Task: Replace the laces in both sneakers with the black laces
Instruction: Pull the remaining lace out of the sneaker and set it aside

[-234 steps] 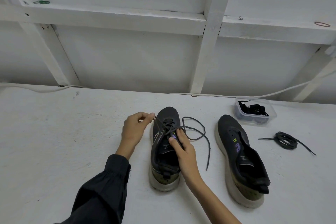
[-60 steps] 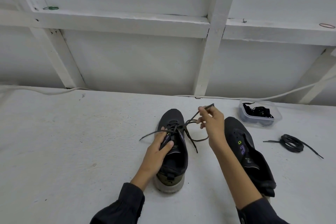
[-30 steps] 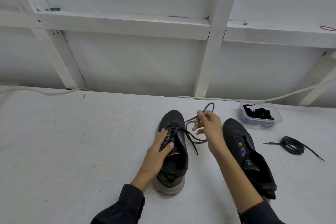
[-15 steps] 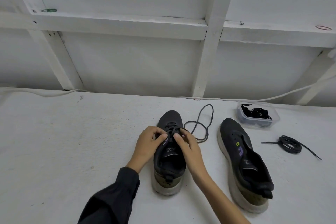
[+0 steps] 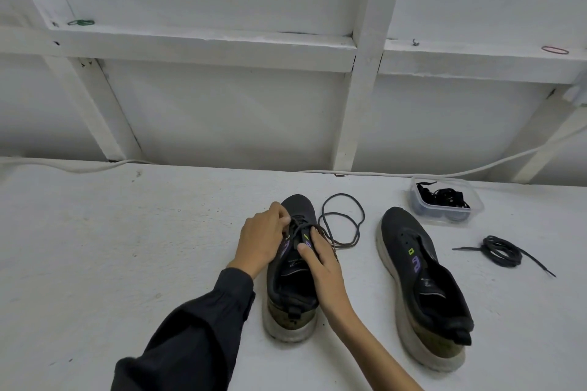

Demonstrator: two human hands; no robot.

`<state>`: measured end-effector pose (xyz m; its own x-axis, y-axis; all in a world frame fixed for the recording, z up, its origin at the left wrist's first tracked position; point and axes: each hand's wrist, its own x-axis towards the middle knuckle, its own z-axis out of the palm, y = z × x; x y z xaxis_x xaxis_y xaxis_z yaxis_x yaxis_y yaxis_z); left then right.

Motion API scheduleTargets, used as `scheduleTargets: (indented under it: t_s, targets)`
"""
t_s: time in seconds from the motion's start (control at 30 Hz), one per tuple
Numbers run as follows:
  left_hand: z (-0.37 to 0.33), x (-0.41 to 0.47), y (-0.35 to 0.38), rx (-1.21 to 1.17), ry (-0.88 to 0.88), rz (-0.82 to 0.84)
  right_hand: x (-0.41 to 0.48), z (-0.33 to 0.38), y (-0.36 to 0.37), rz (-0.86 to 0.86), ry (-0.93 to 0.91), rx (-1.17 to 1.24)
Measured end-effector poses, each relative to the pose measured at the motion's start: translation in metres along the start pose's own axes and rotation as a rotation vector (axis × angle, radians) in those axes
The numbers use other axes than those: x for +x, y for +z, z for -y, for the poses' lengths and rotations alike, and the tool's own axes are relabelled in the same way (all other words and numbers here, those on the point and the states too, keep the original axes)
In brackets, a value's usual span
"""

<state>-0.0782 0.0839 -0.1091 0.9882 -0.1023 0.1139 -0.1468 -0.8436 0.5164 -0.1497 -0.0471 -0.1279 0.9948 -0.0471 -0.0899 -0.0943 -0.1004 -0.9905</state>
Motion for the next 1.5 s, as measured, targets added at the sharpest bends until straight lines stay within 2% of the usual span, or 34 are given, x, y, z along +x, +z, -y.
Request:
scheduleTargets:
  t_s: [0.17, 0.27, 0.4, 0.6, 0.7, 0.8, 0.87, 1.03, 1.1, 1.2, 1.27, 1.33, 1.43, 1.5]
  targets:
    - [0.014, -0.012, -0.008, -0.371, -0.115, 0.037, -0.001, 0.0, 0.001, -0.001, 0.0, -0.019]
    - [0.018, -0.019, -0.008, -0.299, -0.066, 0.093, 0.0, -0.002, 0.0, -0.009, 0.001, -0.013]
    - [0.015, -0.013, -0.01, -0.191, -0.11, 0.04, -0.001, 0.0, 0.003, -0.019, -0.006, -0.001]
    - [0.012, -0.012, -0.004, -0.271, -0.136, -0.039, -0.001, -0.002, 0.003, -0.013, 0.007, 0.014]
    - [0.022, -0.017, -0.003, -0.349, -0.134, 0.009, -0.001, -0.002, 0.004, -0.02, 0.007, 0.011]
    - [0.027, -0.019, -0.001, -0.319, -0.125, 0.062, 0.0, -0.002, 0.004, -0.026, 0.008, 0.011]
    - [0.025, -0.018, -0.002, -0.316, -0.151, 0.029, 0.0, -0.002, 0.004, -0.024, 0.006, 0.002]
    - [0.02, -0.014, -0.009, -0.442, -0.287, -0.205, -0.002, -0.001, 0.003, -0.025, 0.01, 0.044]
    - [0.021, -0.015, -0.007, -0.461, -0.287, -0.163, -0.001, -0.003, 0.002, -0.025, 0.011, 0.055]
    - [0.025, -0.019, -0.001, -0.474, -0.253, 0.012, -0.001, -0.003, 0.003, -0.034, 0.004, 0.038]
    - [0.027, -0.02, 0.0, -0.426, -0.219, 0.039, 0.0, -0.004, 0.004, -0.029, -0.003, 0.037]
    - [0.027, -0.016, -0.003, -0.413, -0.244, -0.073, 0.0, -0.004, 0.004, -0.032, -0.001, 0.052]
    - [0.023, -0.01, -0.013, -0.537, -0.294, -0.312, -0.001, -0.006, 0.002, -0.036, 0.019, 0.065]
    - [0.021, -0.009, -0.014, -0.572, -0.297, -0.279, -0.001, -0.007, 0.001, -0.035, 0.024, 0.053]
